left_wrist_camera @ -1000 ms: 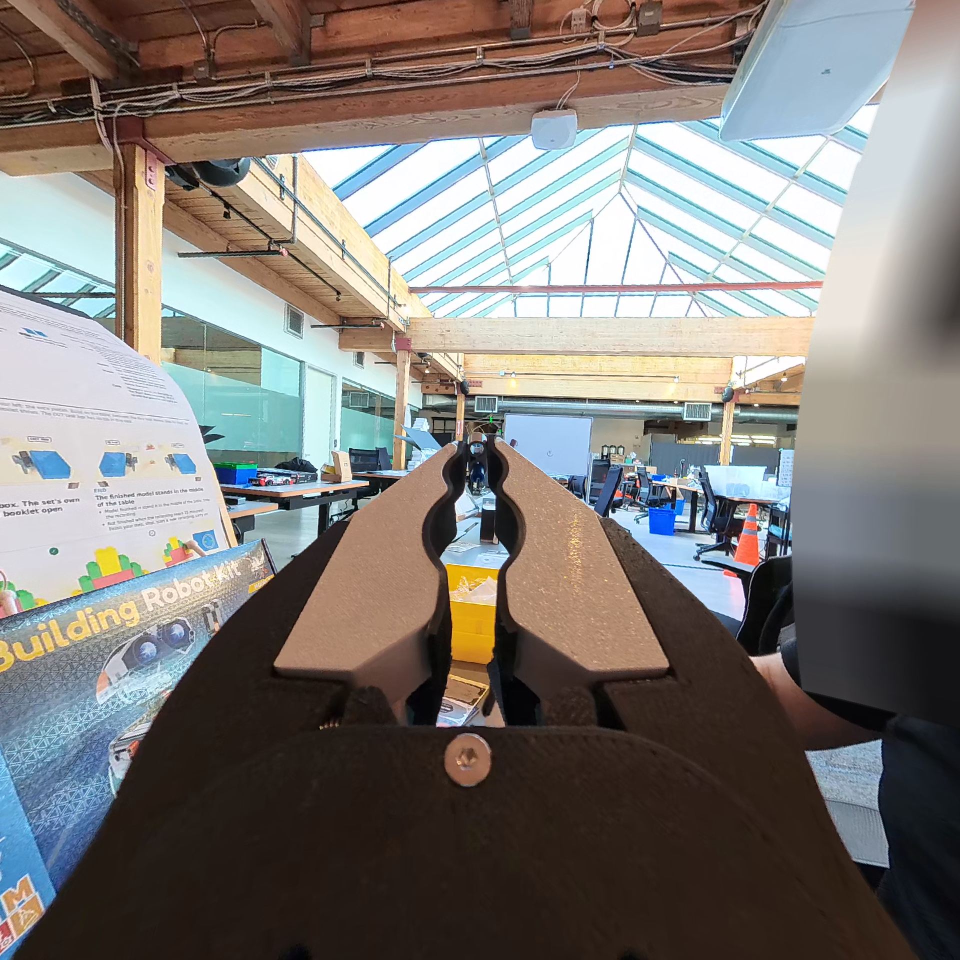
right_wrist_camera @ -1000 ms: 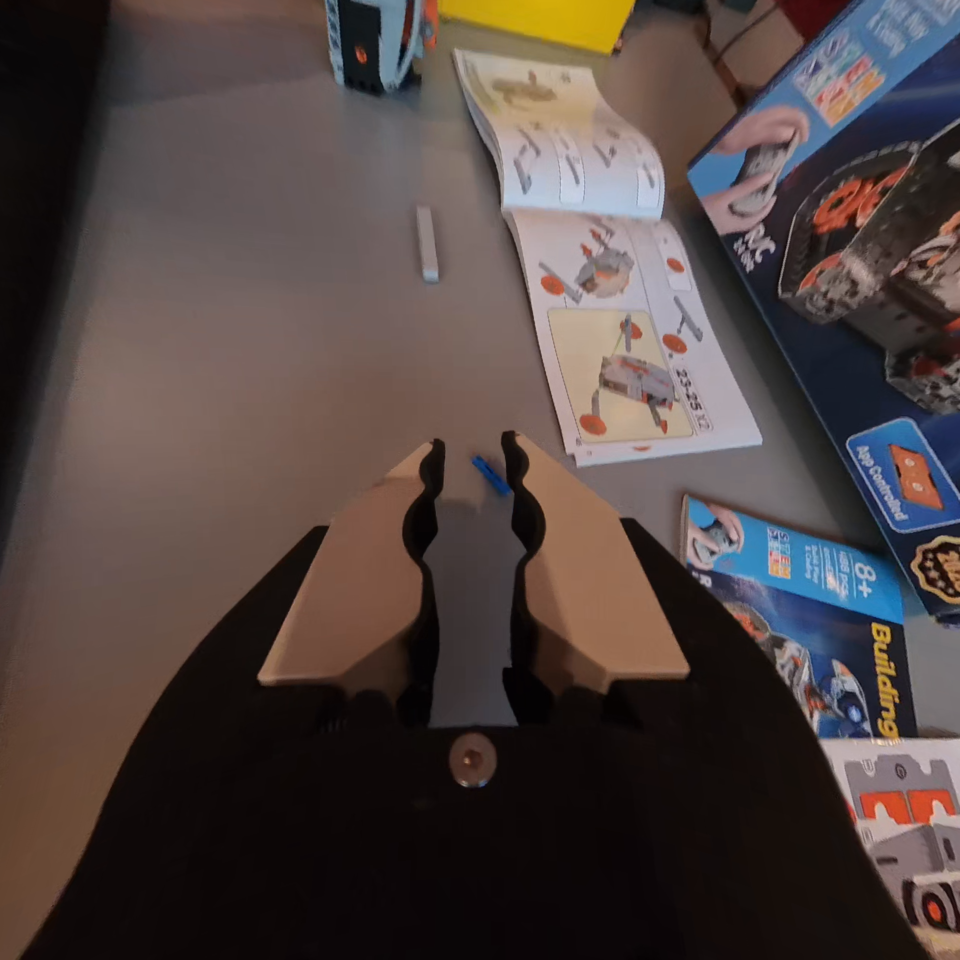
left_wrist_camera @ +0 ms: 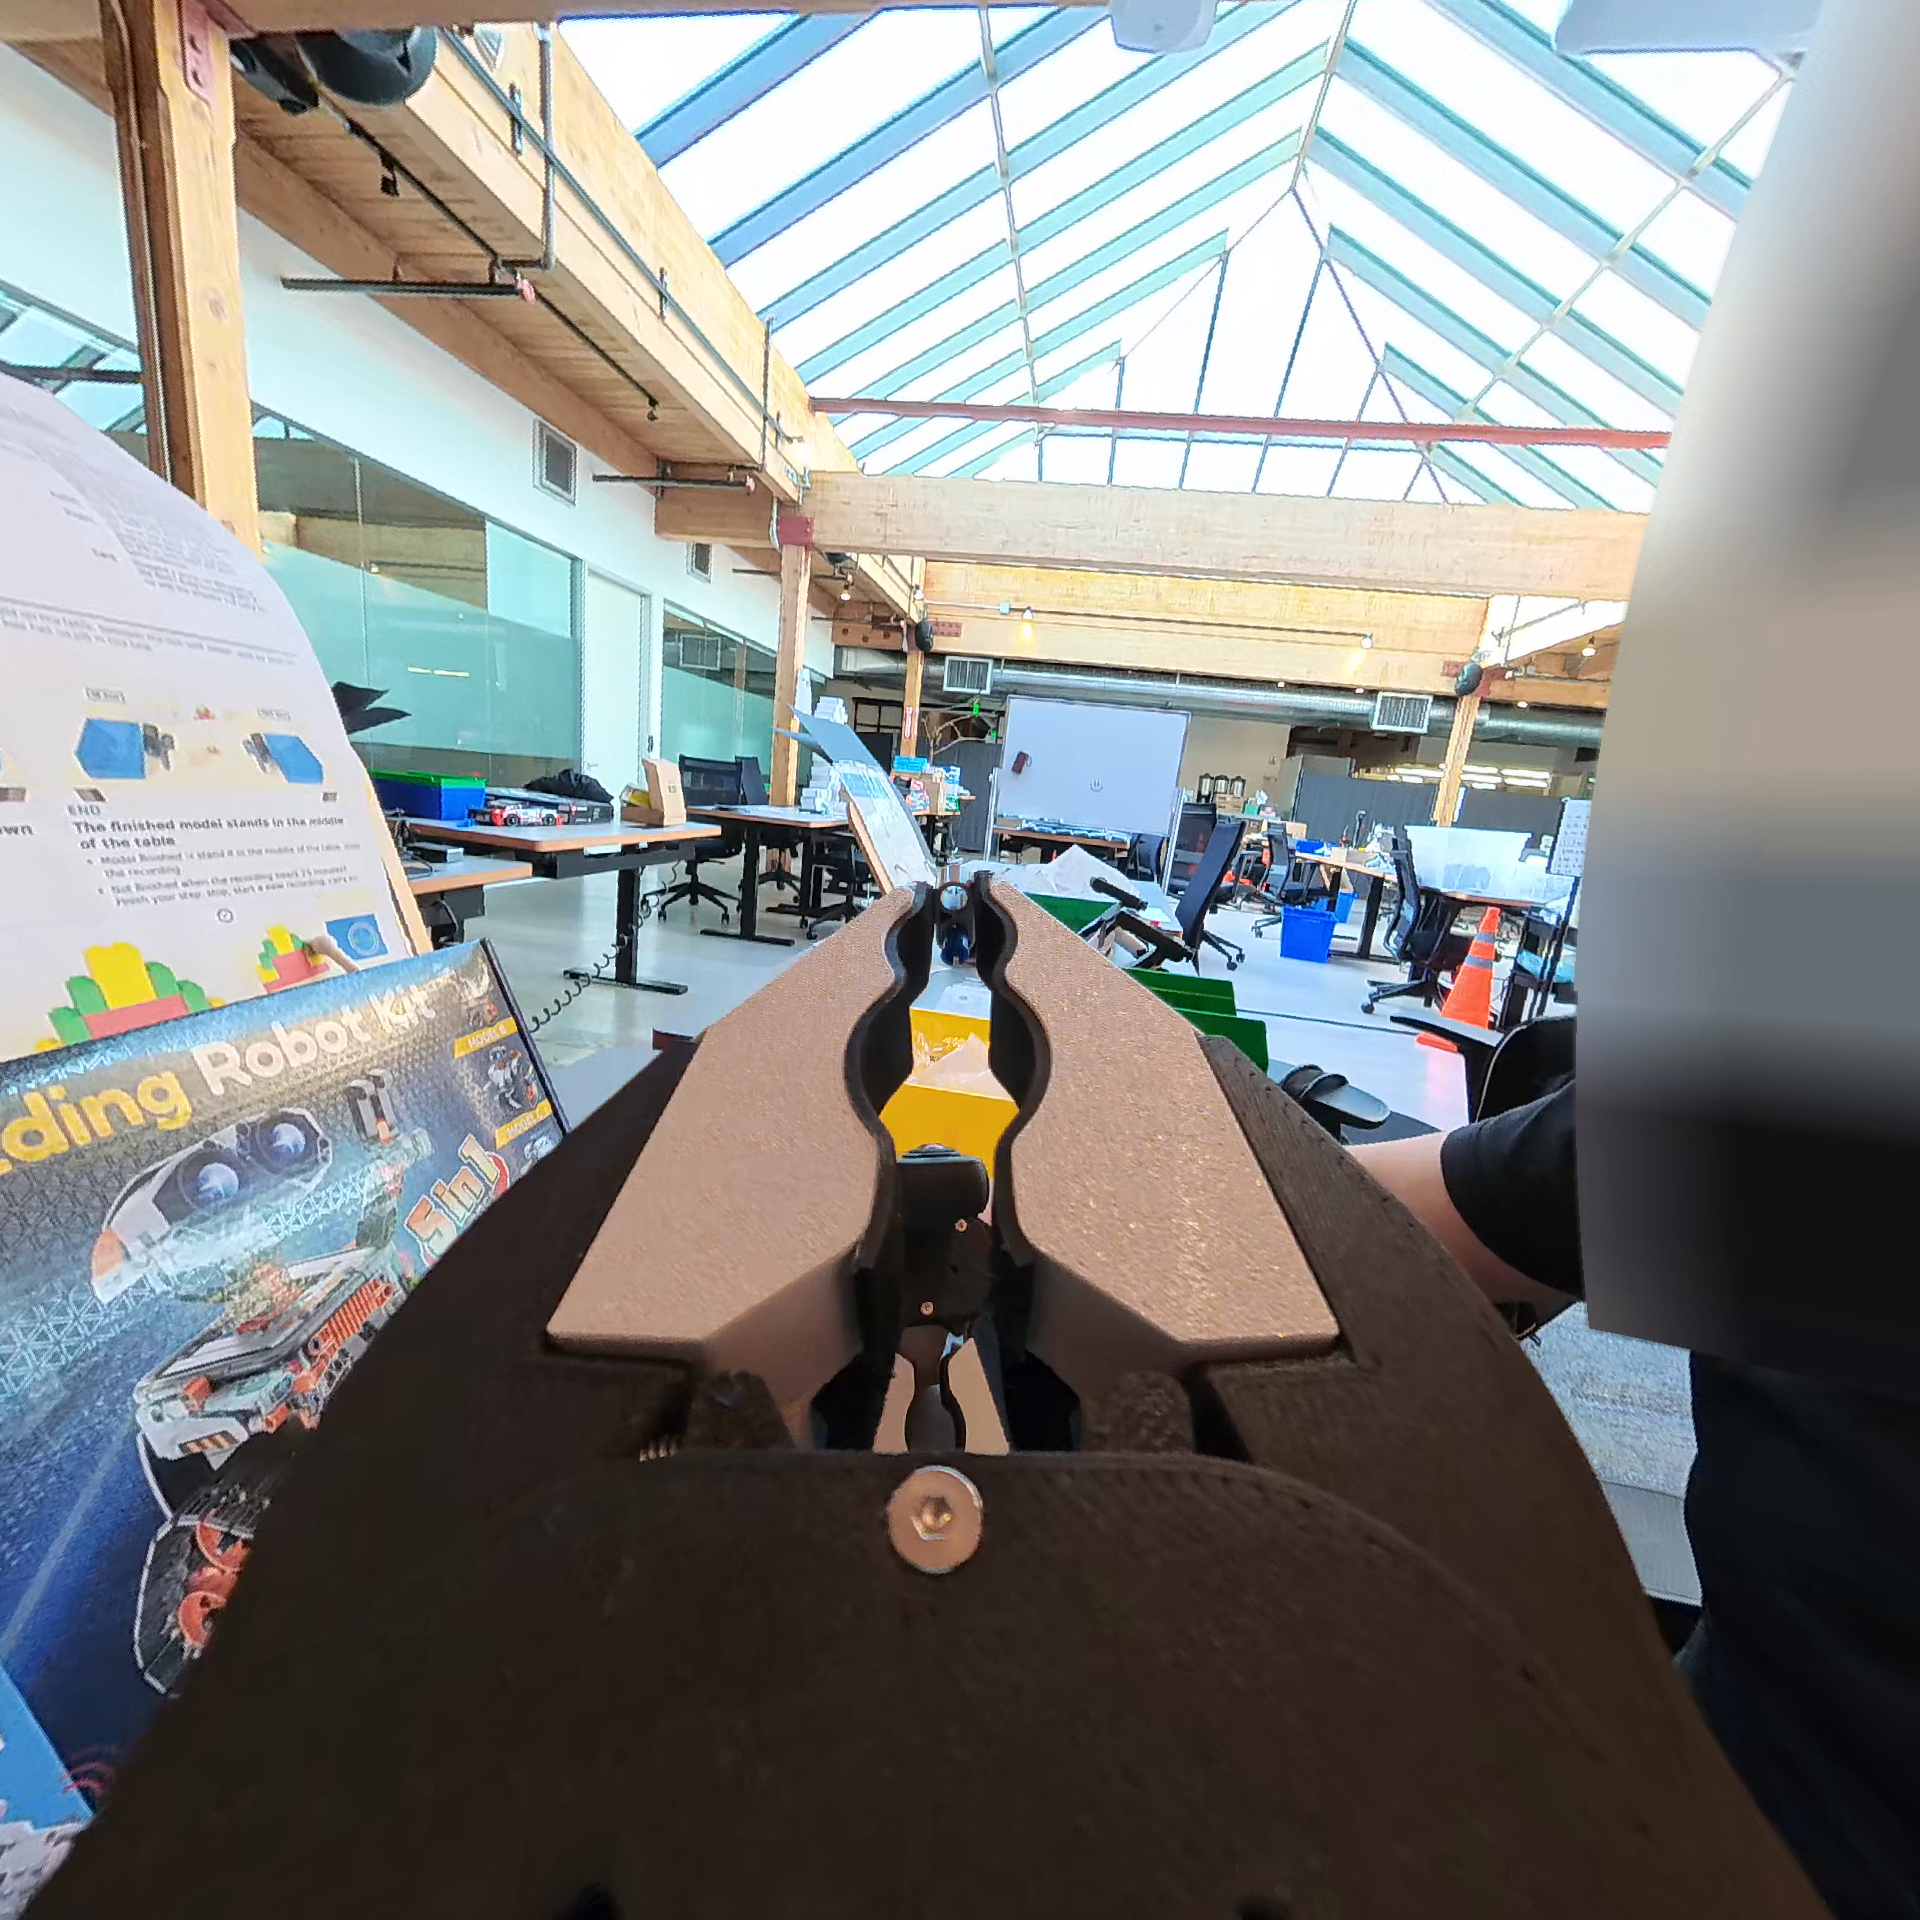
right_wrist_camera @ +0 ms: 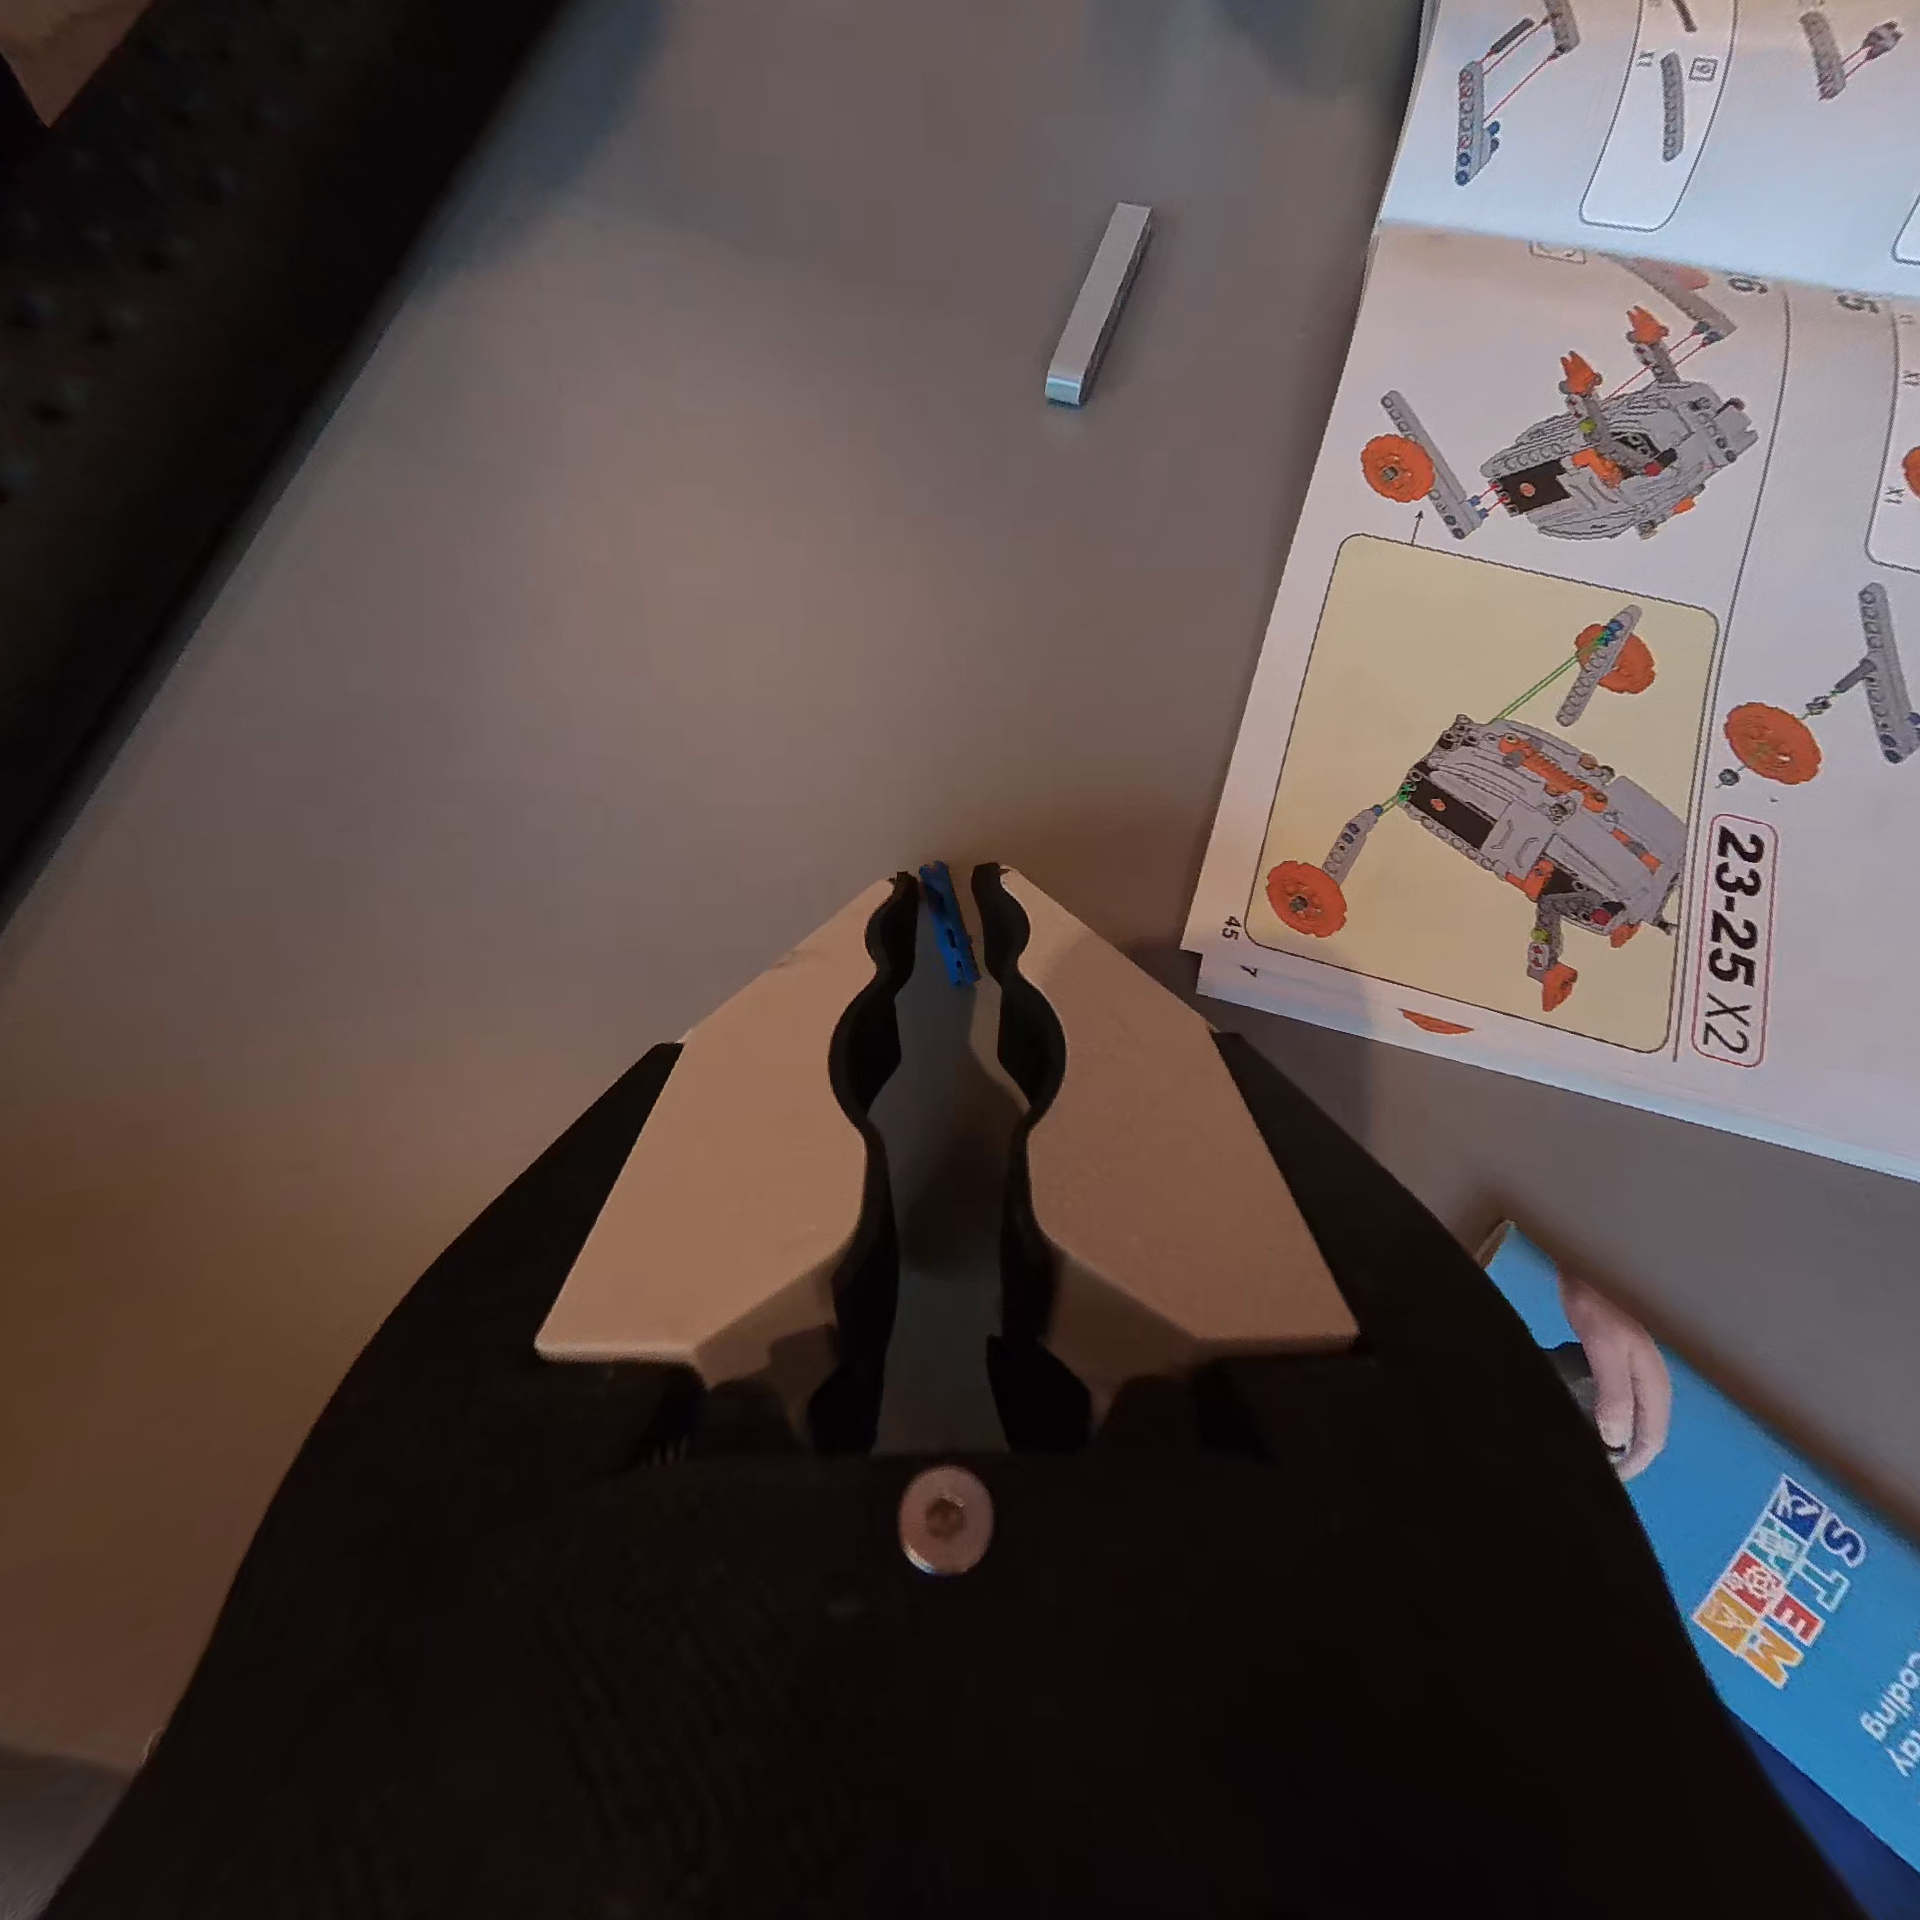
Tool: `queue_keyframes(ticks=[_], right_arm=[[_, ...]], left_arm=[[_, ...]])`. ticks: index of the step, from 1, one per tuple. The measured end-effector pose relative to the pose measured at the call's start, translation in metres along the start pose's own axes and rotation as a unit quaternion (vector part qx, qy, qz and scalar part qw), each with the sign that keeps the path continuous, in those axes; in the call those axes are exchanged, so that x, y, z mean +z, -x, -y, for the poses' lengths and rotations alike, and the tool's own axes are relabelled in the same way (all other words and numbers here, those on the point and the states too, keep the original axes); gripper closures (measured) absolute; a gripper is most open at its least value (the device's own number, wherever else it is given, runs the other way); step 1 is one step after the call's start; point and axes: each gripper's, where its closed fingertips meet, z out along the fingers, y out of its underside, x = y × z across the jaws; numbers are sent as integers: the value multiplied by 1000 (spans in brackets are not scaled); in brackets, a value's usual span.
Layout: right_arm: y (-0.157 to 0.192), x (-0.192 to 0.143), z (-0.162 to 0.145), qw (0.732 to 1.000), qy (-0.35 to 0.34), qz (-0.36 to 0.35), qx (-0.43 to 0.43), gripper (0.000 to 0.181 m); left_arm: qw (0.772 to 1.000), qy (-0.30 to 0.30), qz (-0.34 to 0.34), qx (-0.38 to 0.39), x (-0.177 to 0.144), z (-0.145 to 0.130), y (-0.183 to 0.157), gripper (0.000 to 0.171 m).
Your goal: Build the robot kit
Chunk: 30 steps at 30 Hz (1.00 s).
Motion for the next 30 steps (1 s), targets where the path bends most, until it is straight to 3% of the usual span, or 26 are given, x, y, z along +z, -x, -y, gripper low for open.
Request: queue_keyframes(ticks=[6,9,12,15,18,21,24,28,30], right_arm=[[3,1,1,1000,-7,-5,11,176],[-3,-5,7,998,-12,-64,-11,177],[-5,-25,39,987,-57,-143,-50,177],[-7,-45,55,970,-32,-229,-72,177],[8,-31,54,974,-29,-223,-12,178],[21,3,49,979,-42,-191,57,177],[22,32,33,981,-5,-172,87,177],[19,40,35,982,-20,-156,104,175],[18,39,35,982,-23,-159,96,162]], left_arm=[[1000,6,5,-7,0,-6,5,166],[1000,16,8,-18,1,-12,9,166],[998,44,8,-47,4,-23,11,166],[993,75,2,-96,8,-37,11,167],[990,89,-3,-114,12,-44,8,167],[990,91,-5,-110,14,-45,5,166],[990,91,-13,-108,18,-43,1,166],[988,102,-15,-112,22,-50,1,166],[987,108,-14,-115,23,-54,1,166]])
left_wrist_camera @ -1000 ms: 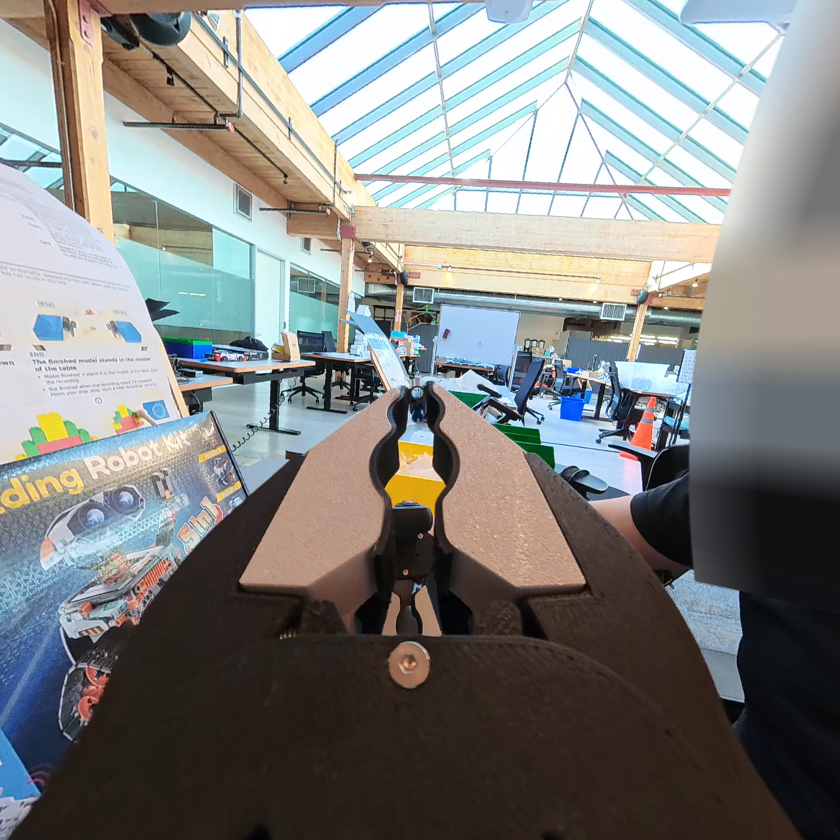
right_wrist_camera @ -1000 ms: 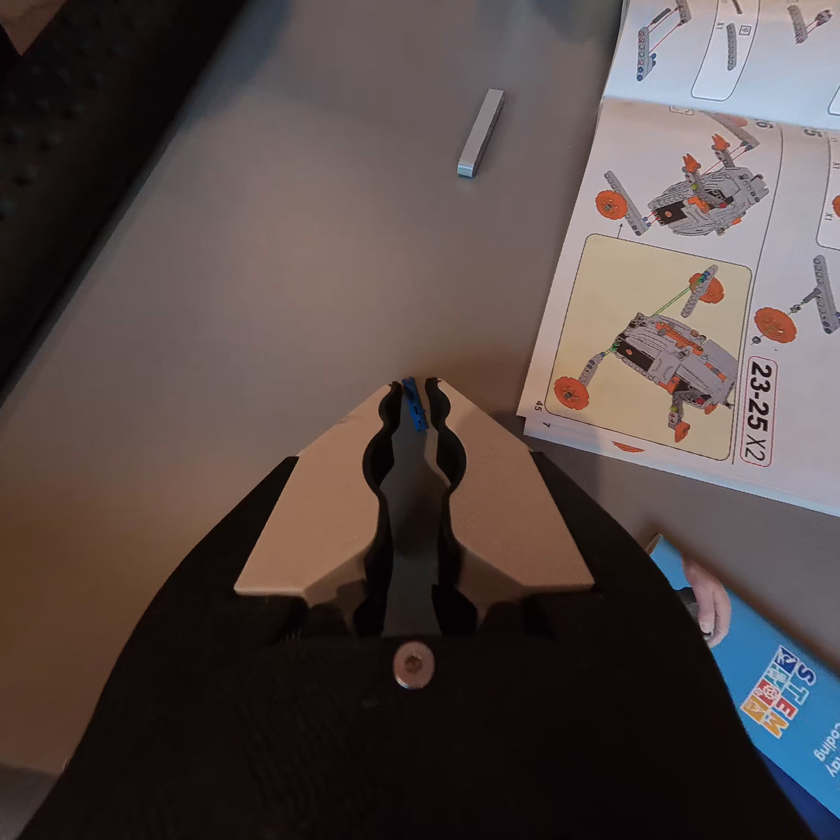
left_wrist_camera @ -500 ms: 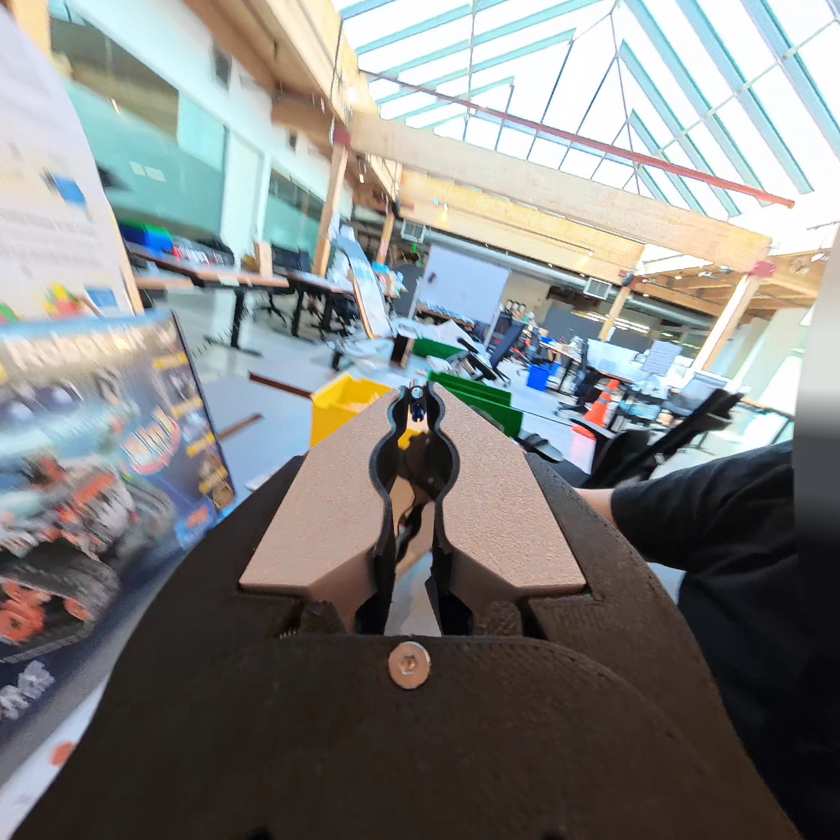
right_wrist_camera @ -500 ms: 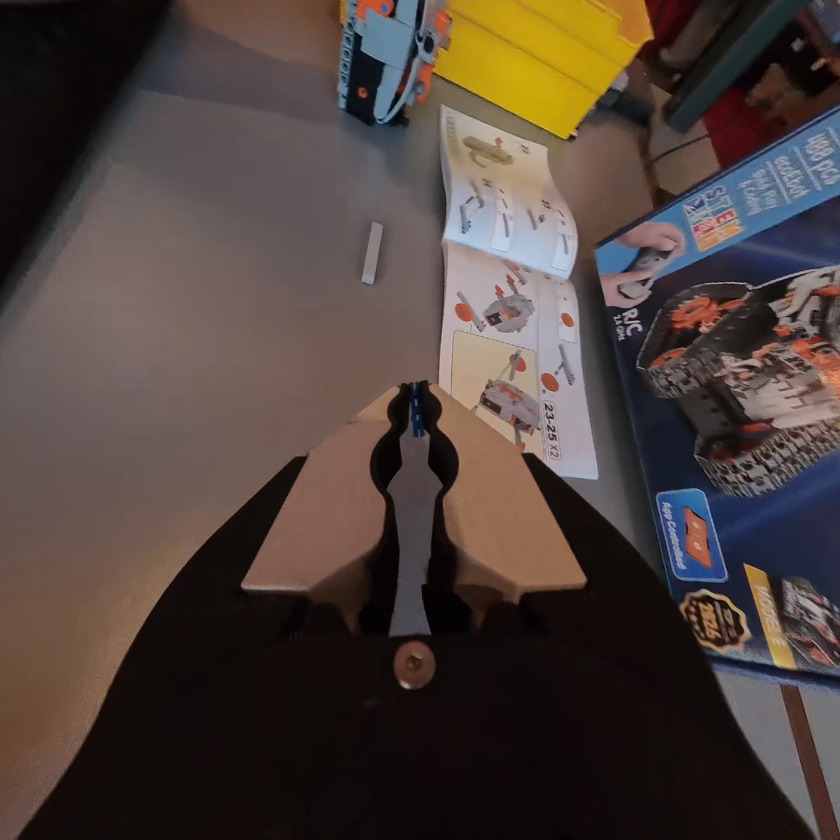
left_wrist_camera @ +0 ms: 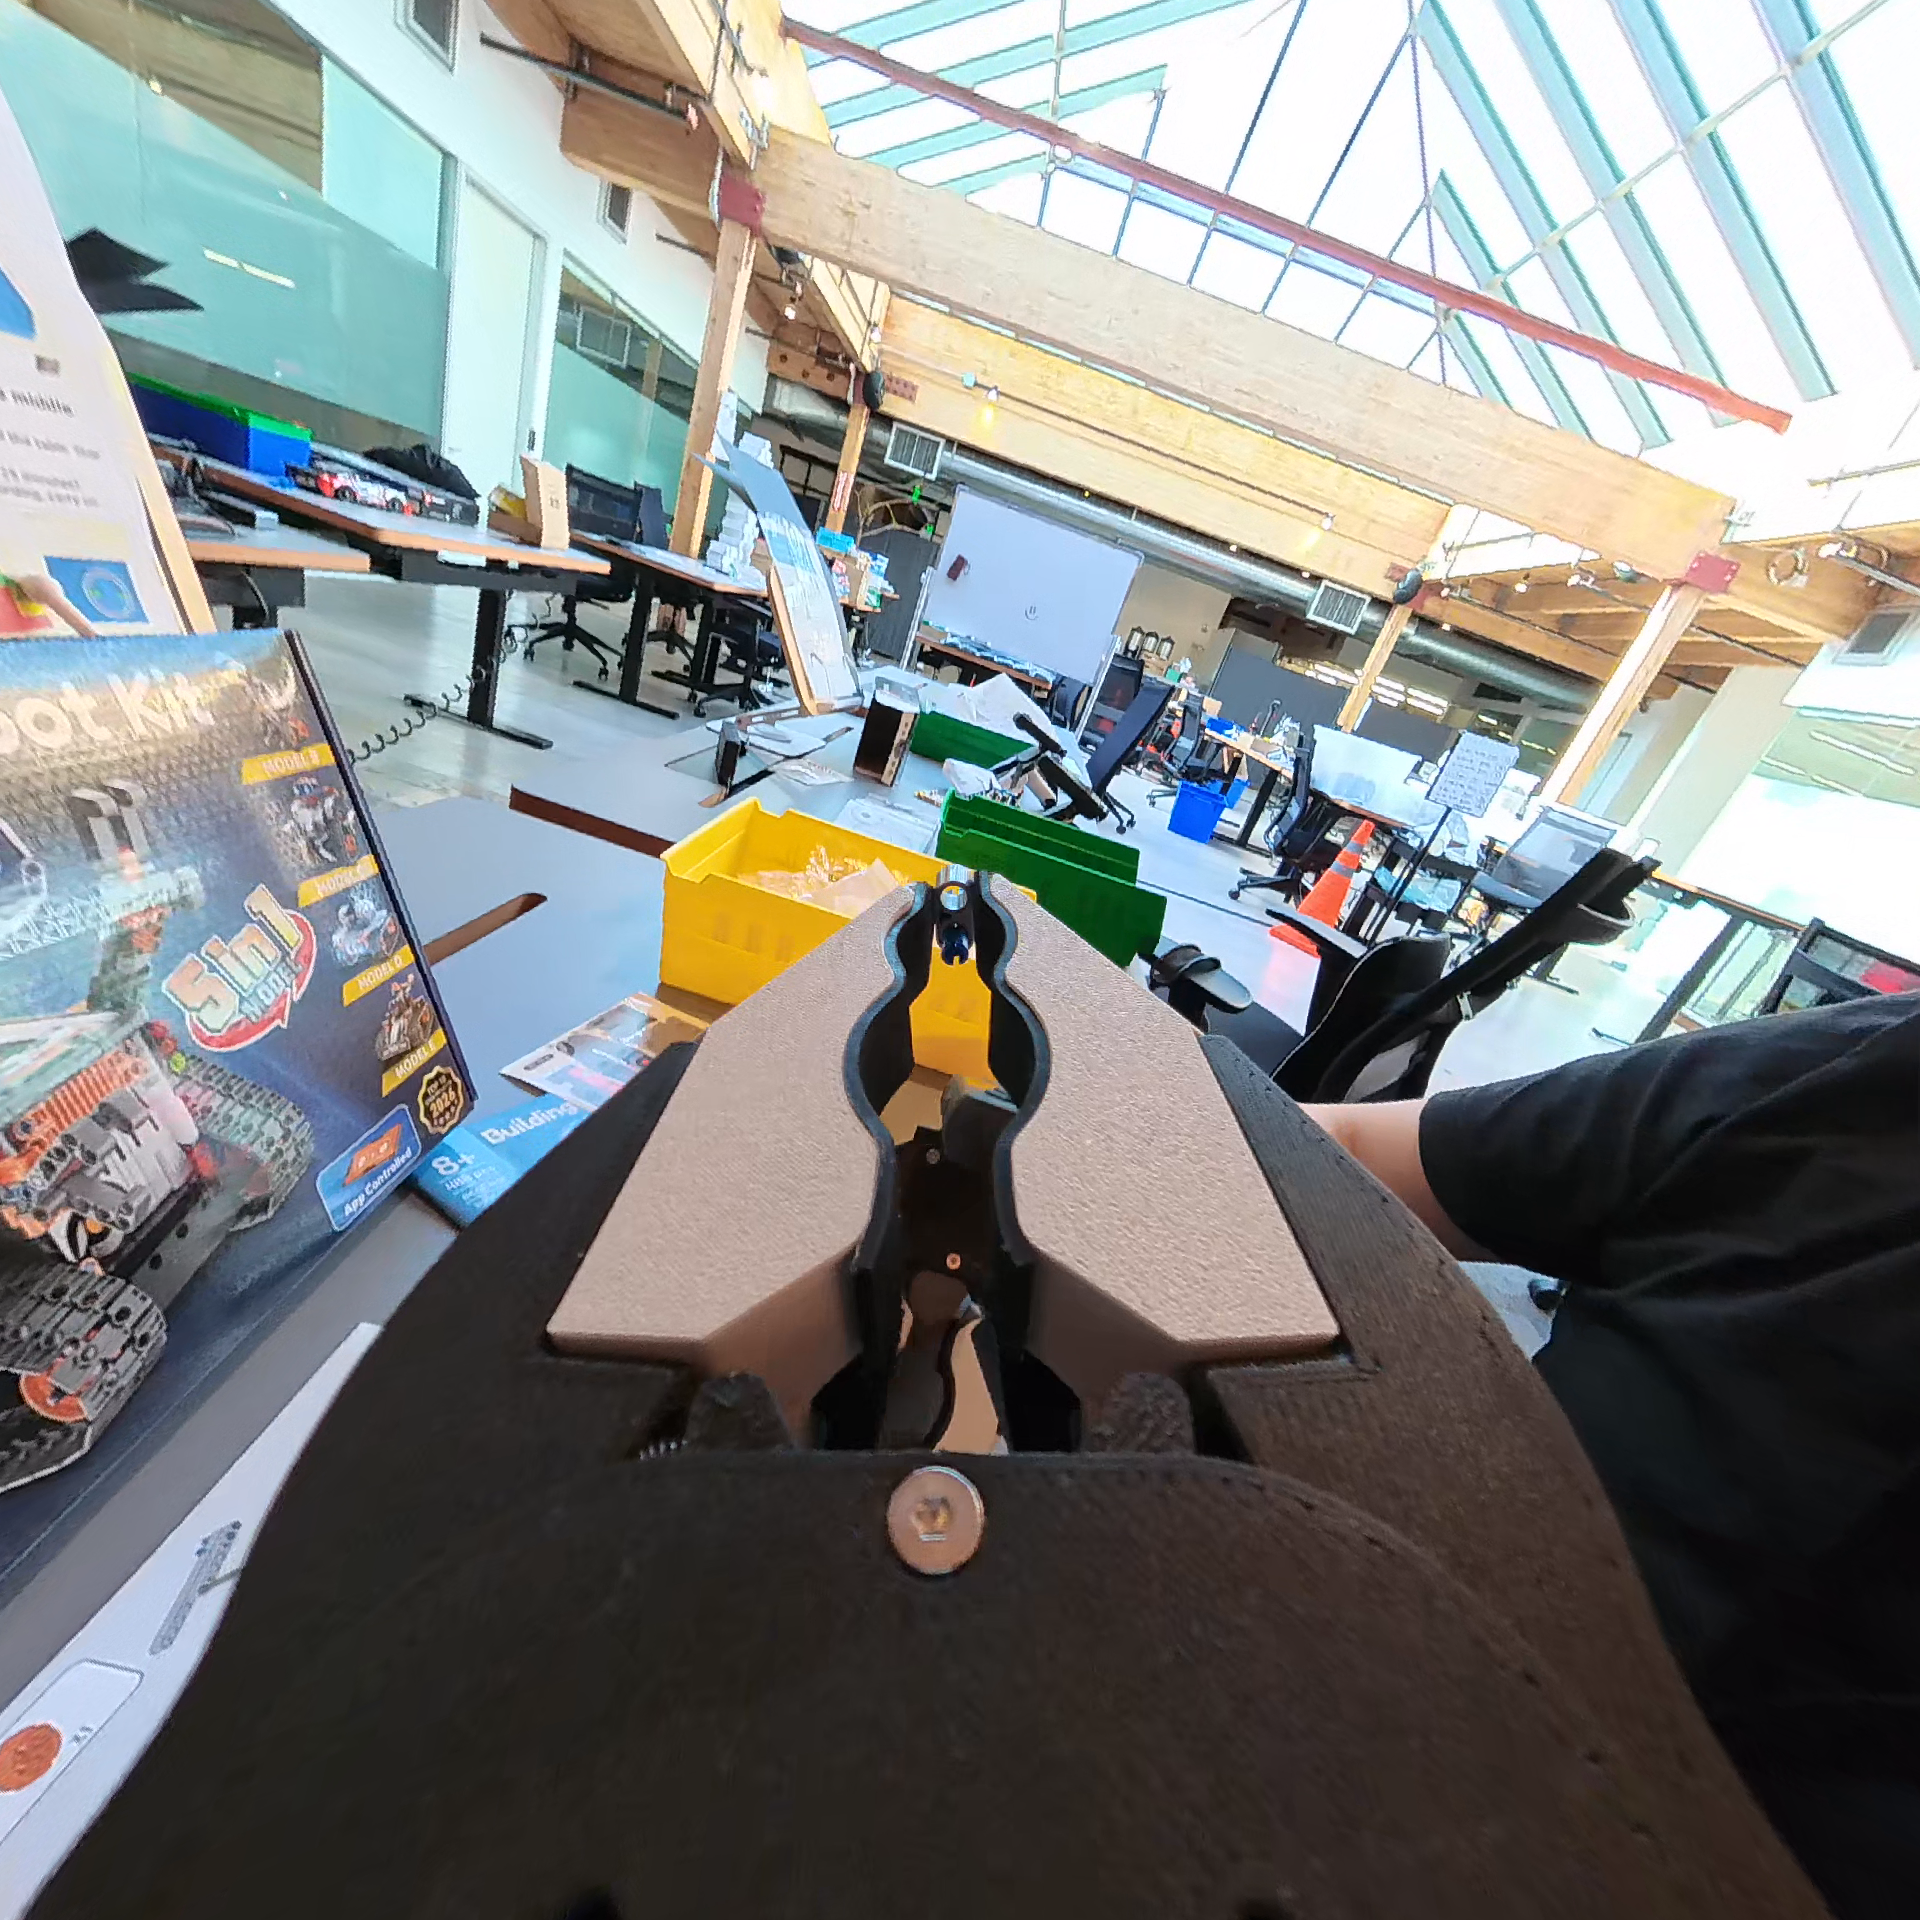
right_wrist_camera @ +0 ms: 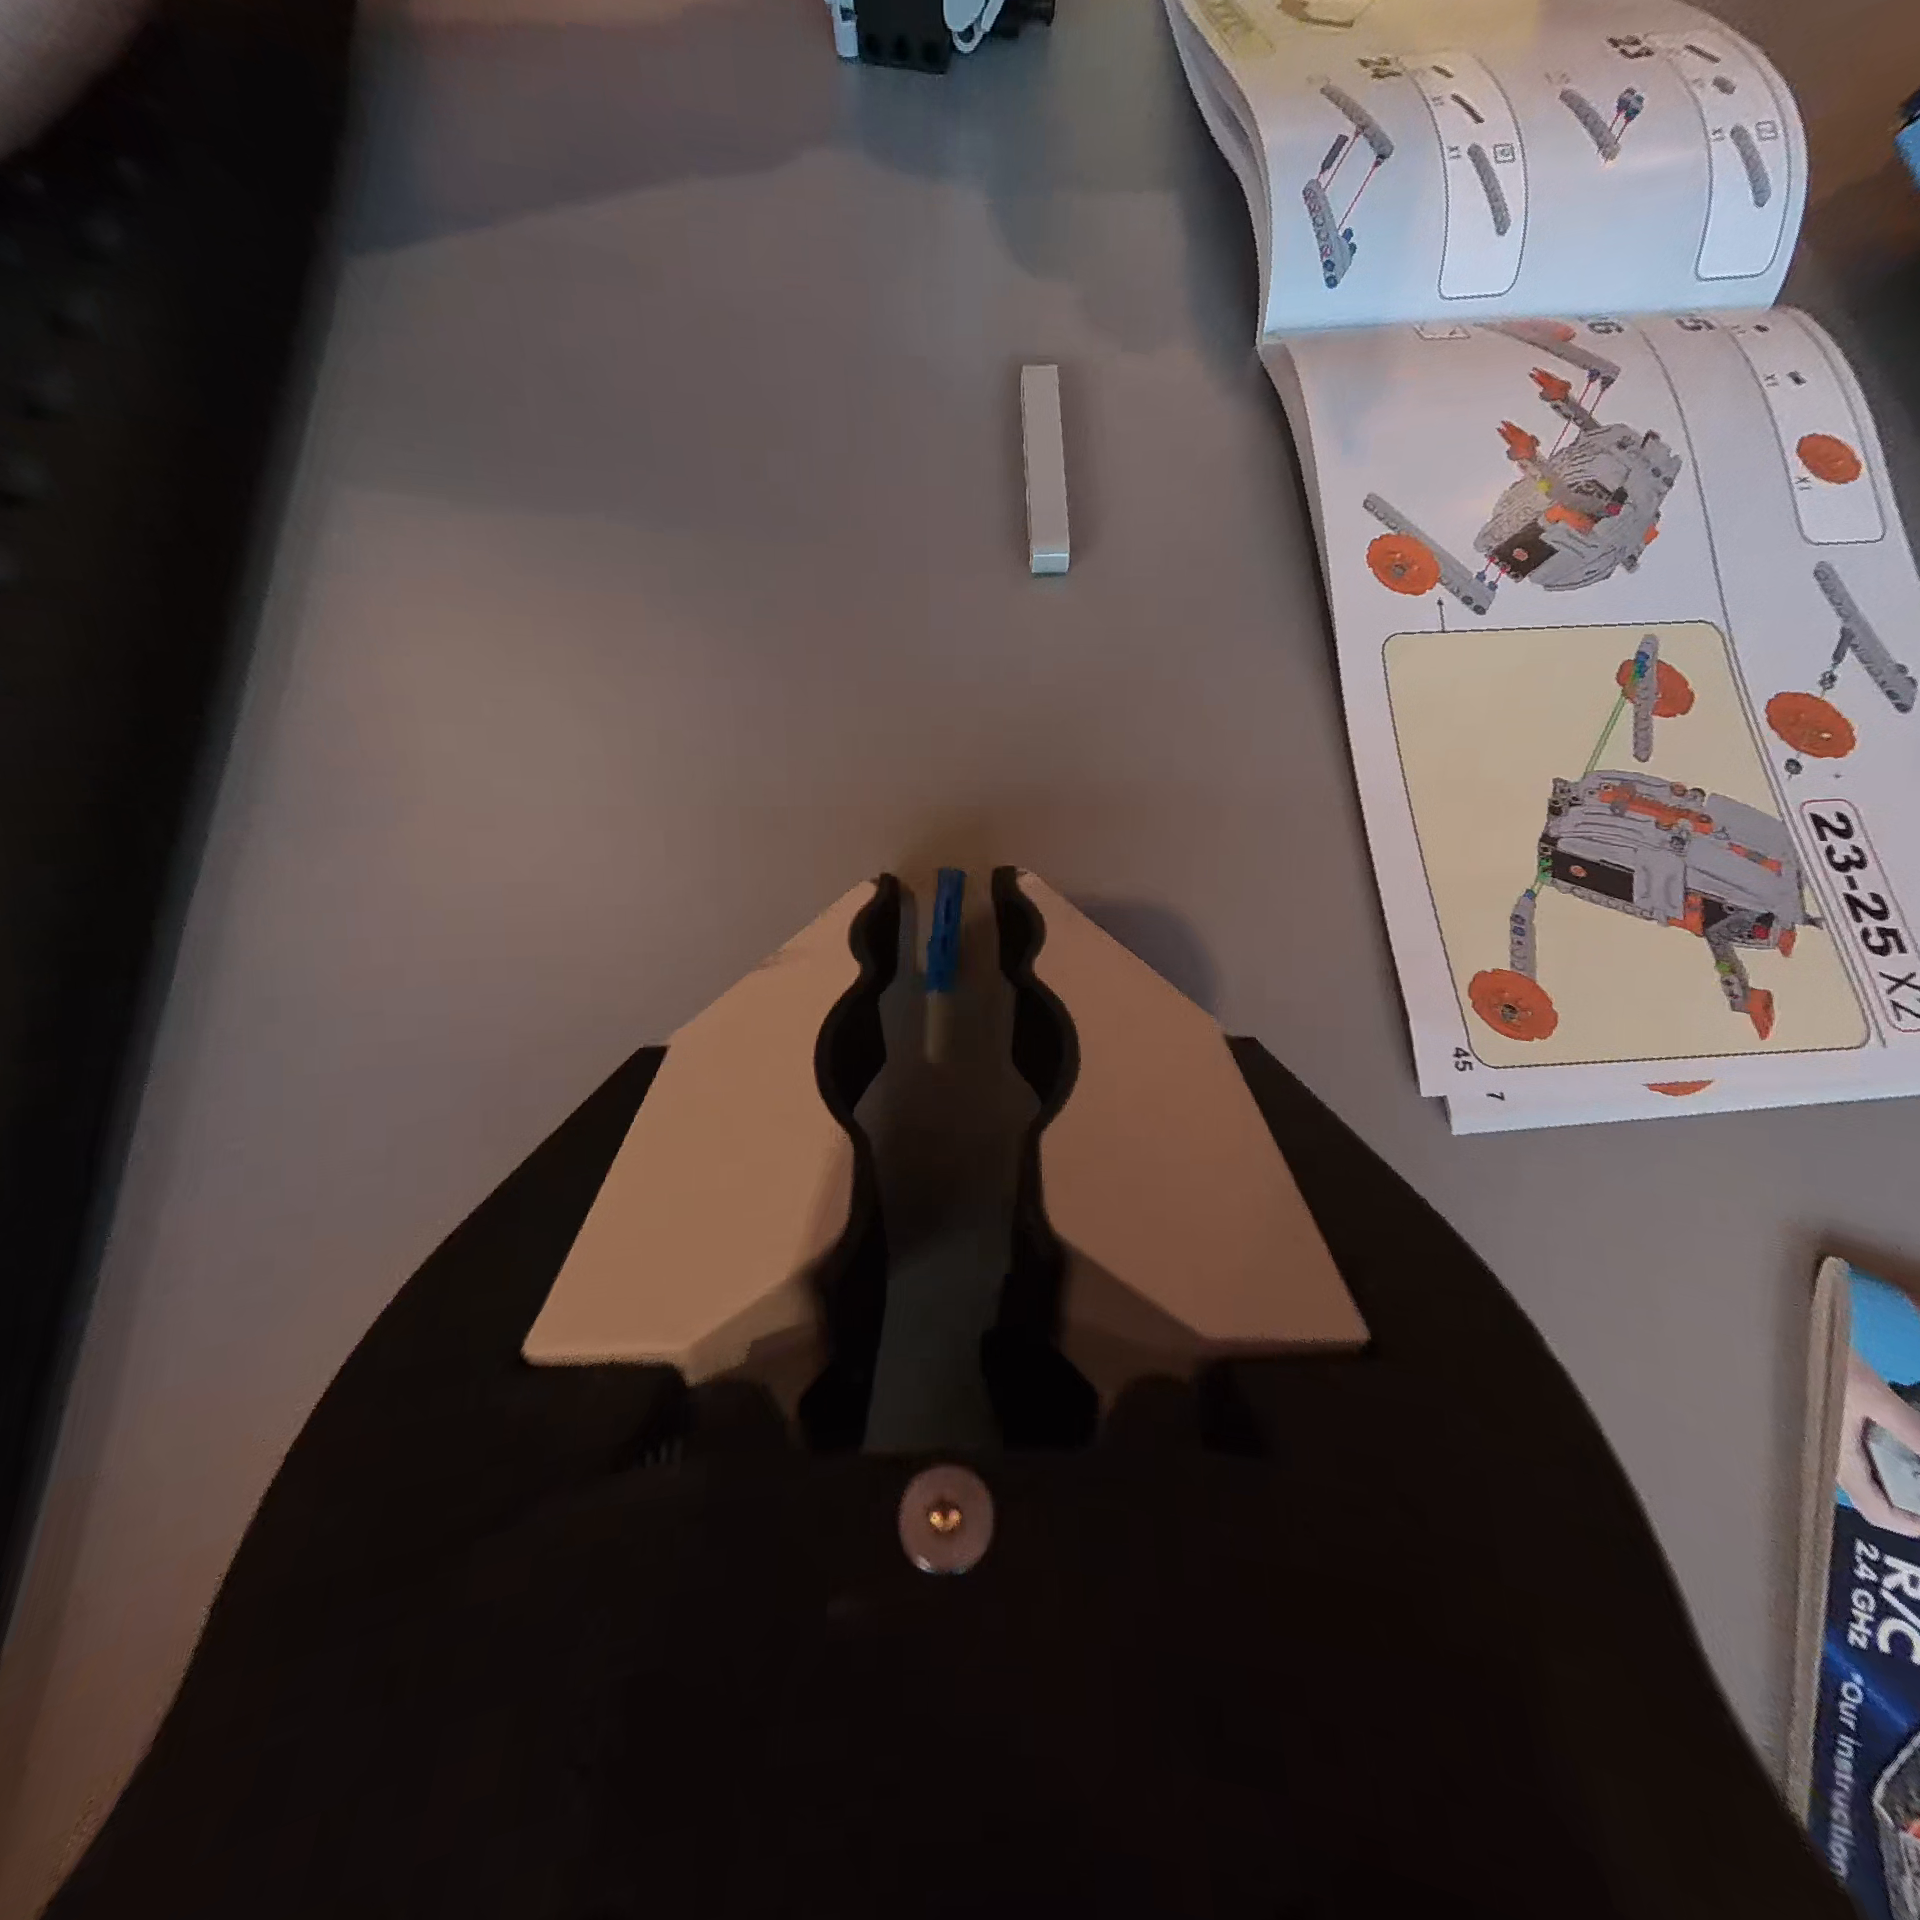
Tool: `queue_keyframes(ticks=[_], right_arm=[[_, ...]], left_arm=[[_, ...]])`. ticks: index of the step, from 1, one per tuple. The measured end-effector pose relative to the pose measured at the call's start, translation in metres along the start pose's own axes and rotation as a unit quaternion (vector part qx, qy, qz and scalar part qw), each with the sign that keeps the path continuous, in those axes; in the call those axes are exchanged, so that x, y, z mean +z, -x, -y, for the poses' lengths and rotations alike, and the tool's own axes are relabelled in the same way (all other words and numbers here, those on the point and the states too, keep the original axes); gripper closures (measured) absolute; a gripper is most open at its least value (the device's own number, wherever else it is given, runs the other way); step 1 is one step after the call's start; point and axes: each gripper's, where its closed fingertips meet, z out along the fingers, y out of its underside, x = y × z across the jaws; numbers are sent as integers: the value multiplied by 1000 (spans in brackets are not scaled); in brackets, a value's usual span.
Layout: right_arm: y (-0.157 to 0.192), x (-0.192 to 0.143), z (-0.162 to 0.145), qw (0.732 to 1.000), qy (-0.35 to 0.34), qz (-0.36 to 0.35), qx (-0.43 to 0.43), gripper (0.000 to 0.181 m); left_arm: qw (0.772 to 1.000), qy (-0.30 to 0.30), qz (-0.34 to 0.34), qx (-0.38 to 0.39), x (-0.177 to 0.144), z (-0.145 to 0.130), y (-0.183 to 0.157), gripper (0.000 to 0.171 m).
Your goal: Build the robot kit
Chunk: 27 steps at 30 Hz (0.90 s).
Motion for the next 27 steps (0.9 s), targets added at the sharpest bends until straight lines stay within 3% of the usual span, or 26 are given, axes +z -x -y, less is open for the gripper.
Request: queue_keyframes(ticks=[8,27], right_arm=[[-1,-5,-3,999,-3,-32,-41,160],[-4,-3,-4,1000,1,1,12,171]], left_arm=[[1000,7,-1,-4,3,-5,3,166],[1000,17,0,3,6,-9,1,166]])
